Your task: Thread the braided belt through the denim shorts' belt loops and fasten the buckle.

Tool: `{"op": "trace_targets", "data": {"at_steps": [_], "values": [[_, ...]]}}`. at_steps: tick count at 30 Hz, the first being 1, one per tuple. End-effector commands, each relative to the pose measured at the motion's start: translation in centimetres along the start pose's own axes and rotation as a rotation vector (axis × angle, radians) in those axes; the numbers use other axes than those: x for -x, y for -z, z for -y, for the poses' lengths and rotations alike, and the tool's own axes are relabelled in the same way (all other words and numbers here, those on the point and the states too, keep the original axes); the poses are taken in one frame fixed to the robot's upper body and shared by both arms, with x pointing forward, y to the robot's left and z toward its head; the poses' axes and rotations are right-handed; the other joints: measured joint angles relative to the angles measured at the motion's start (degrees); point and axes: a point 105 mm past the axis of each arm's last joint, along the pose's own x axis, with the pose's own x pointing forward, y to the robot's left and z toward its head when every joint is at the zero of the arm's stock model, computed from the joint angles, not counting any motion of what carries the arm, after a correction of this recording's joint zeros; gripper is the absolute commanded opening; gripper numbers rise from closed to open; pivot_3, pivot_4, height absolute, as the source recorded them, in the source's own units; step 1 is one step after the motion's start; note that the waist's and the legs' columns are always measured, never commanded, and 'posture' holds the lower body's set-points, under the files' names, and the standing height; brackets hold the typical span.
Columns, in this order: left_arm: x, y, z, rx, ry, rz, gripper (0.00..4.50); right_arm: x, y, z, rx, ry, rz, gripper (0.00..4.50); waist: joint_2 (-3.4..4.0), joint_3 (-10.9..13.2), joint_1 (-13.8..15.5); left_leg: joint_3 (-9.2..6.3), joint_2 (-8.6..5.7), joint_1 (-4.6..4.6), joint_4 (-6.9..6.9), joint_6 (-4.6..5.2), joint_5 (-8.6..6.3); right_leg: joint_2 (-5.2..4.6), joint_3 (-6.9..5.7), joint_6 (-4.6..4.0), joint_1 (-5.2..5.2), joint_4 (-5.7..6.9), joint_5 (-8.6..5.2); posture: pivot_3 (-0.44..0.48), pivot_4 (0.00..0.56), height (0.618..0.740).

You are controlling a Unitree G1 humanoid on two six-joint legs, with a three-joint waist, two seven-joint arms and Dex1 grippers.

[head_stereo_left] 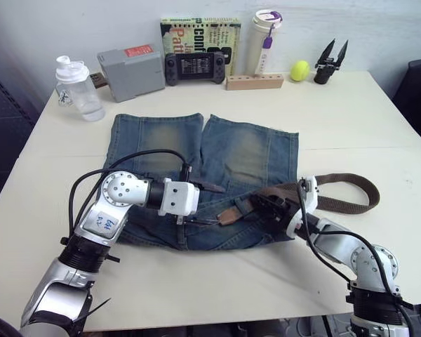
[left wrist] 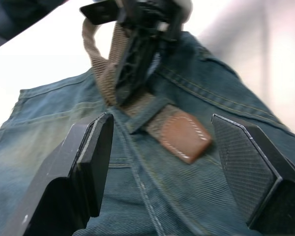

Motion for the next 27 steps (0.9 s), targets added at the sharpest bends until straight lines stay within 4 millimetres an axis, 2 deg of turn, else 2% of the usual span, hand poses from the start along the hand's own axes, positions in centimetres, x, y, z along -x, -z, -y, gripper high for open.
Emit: {"op": "trace_targets", "data": {"at_steps": [1,5,11,15,19,25,27], "values": [[-0.6,0.6,0.0,-0.094,0.035,-0.053,3.51,-0.5,2.0,1.9,-0.071,0.077,-0.06,0.0,-0.08,-0.1,-0.2,-0.01,0.0,0.01,0.0,0.0,0.0,0.0,0.0,0.0,0.02,0.0,0.0,0.0,0.15,0.731],[-2.0,1.7,-1.7,-0.156,-0.046,-0.1,3.51,-0.6,1.6,1.4,-0.062,0.067,-0.037,0.0,-0.19,-0.2,-0.2,-0.09,0.0,0.05,0.03,-0.01,-0.01,0.01,-0.04,0.0,0.17,-0.06,0.0,0.0,0.15,0.731],[-3.2,2.4,-2.4,-0.256,-0.068,-0.143,3.51,-0.3,1.3,1.0,-0.059,0.066,-0.007,0.0,-0.19,-0.2,-0.3,-0.16,0.03,0.06,-0.01,-0.01,-0.01,0.02,-0.1,0.0,0.18,-0.07,0.0,0.0,0.15,0.731],[-3.3,1.7,-2.1,-0.261,-0.065,-0.1,3.51,-0.2,1.3,1.0,-0.068,0.076,0.007,0.0,-0.19,-0.2,-0.2,-0.2,0.04,0.05,0.02,-0.01,-0.01,0.01,-0.11,0.0,0.18,-0.06,0.0,0.0,0.15,0.731],[-2.6,0.9,-0.3,-0.204,0.029,-0.045,3.51,-0.1,1.1,1.3,-0.08,0.091,0.026,0.0,-0.15,-0.2,-0.3,-0.24,0.05,0.03,0.0,-0.01,-0.01,0.01,-0.15,0.0,0.18,-0.06,0.0,0.0,0.15,0.731],[-1.1,1.5,1.4,-0.097,0.127,-0.084,3.51,-0.3,1.1,1.4,-0.11,0.095,0.042,0.0,-0.08,-0.2,-0.3,-0.33,0.08,0.03,0.01,-0.02,-0.02,0.01,-0.19,-0.04,0.19,-0.06,-0.02,0.0,0.15,0.731],[-1.2,2.3,0.4,-0.132,0.069,-0.133,3.51,-0.4,1.3,1.2,-0.115,0.084,0.035,0.0,-0.08,-0.2,-0.3,-0.36,0.07,0.05,0.01,-0.02,-0.02,0.01,-0.18,-0.04,0.22,-0.06,-0.02,0.0,0.15,0.731]]}}
